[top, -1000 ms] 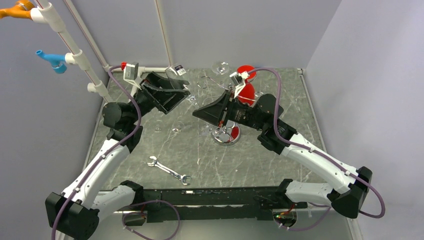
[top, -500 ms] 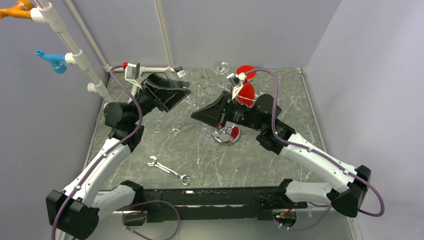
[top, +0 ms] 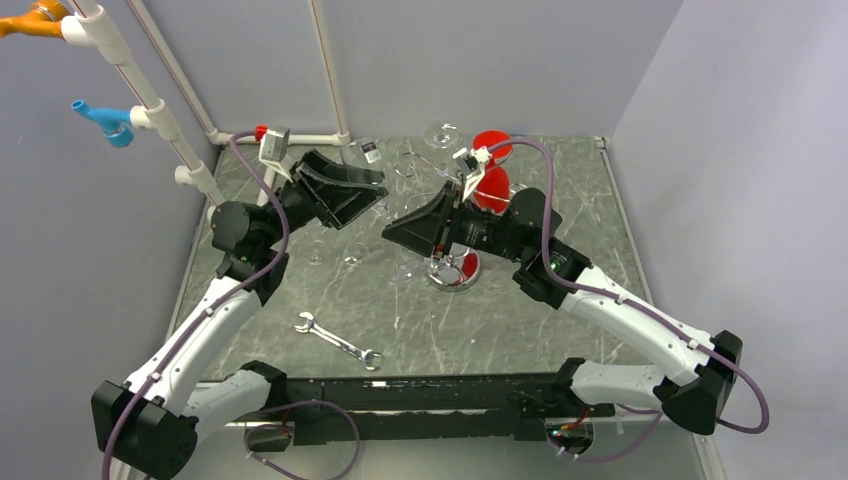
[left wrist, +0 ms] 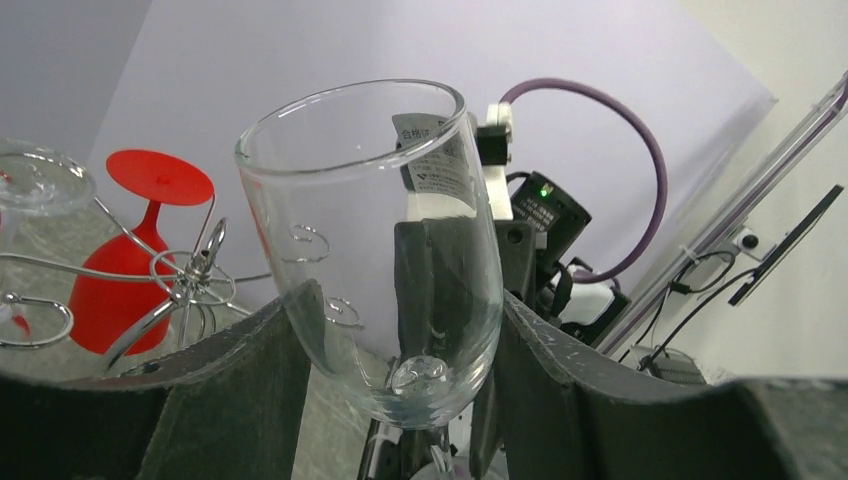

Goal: Take the wine glass off the wine glass rack
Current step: Place the wine glass at the center of the board.

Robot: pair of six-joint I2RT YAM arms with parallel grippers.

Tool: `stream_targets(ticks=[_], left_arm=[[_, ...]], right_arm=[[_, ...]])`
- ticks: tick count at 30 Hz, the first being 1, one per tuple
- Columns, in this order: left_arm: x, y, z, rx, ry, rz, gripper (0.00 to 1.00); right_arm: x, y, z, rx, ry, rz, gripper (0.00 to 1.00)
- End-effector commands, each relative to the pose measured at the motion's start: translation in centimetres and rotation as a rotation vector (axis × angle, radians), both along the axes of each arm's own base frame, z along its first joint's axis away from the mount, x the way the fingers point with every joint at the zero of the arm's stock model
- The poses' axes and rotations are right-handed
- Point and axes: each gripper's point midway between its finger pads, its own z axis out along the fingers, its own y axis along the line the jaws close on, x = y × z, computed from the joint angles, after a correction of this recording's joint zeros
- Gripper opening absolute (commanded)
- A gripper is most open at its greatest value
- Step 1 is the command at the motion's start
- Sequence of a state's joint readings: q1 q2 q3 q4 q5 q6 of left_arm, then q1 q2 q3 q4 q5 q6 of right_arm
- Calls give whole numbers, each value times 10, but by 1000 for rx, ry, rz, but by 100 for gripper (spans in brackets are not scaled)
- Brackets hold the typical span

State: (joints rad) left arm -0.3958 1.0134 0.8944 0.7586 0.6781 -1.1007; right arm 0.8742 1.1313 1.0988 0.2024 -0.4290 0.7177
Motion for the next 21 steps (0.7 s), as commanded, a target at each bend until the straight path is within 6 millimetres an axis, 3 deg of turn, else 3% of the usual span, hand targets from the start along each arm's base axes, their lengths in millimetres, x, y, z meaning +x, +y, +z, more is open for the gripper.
stream_targets(ticks=[1,9,16,21], left_arm=[[-24,3,23,18,-124,-20,0],[-36,1,17,122,-189,-37,0],[-46,4,16,196,-248,-21,0],[-53,4,8,254,-304,-32,0]], right_arm=[[-6,-7,34,65,-89,-8,36],[-14,-10,39,53,-119,24,59],[-32,-16,59,75,-200,91,73],[-28,-22,74,68,-247,38,81]])
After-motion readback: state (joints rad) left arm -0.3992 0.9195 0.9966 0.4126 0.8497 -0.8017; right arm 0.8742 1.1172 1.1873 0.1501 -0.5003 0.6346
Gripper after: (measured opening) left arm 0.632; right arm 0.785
